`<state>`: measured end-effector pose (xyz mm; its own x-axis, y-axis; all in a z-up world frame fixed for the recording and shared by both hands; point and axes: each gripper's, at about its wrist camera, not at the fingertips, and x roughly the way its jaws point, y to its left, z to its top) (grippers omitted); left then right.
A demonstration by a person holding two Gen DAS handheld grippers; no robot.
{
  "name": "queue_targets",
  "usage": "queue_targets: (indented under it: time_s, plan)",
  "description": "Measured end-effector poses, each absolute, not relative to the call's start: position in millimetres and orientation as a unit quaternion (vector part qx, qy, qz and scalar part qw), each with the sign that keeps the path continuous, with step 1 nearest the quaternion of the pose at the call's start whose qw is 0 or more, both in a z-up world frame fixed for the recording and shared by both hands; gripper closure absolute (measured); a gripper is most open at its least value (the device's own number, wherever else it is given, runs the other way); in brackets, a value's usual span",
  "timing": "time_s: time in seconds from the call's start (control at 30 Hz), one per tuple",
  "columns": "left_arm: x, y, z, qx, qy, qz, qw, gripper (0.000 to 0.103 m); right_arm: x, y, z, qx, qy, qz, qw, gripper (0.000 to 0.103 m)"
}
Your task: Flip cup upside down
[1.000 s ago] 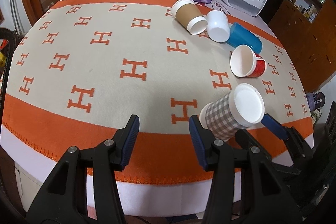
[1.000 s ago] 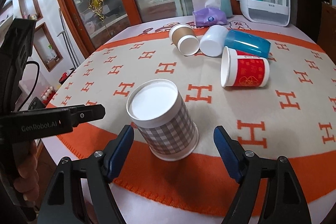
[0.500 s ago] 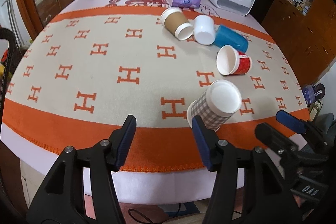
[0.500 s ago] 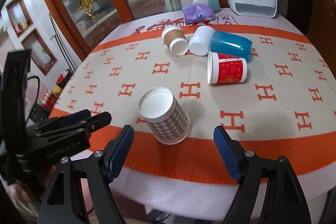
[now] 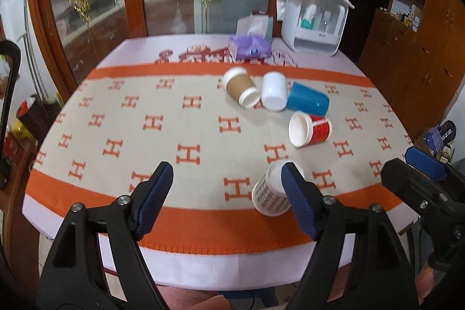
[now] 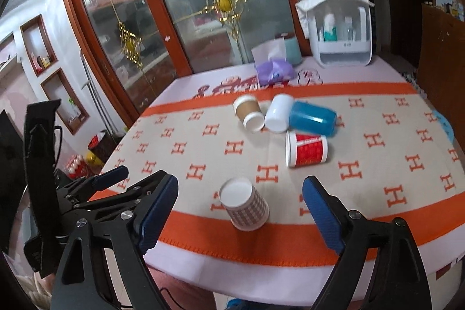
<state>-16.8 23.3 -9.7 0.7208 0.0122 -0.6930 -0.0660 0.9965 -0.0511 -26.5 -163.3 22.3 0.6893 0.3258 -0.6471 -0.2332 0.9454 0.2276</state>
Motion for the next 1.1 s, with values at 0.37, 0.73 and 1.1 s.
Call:
queue_targets:
  time_s: [0.37, 0.73, 1.1]
  plan:
    - [-17.3, 13.6, 23.6, -0.022, 0.345, 0.032, 0.938, 0.025, -22.1, -158.3, 45.4, 0.054, 0.341, 0.145, 0.927, 0.014]
    - [-11.4, 12.6, 26.3, -0.019, 0.341, 0.034, 0.939, 0.025, -16.3, -156.5, 48.1, 0.052, 0.335, 0.142, 0.93, 0.014]
    - [-5.1, 13.7, 24.0, -0.019, 0.342, 0.037, 0.939, 0.025, -10.0, -153.3, 50.1, 0.049, 0.334, 0.141, 0.931, 0.014]
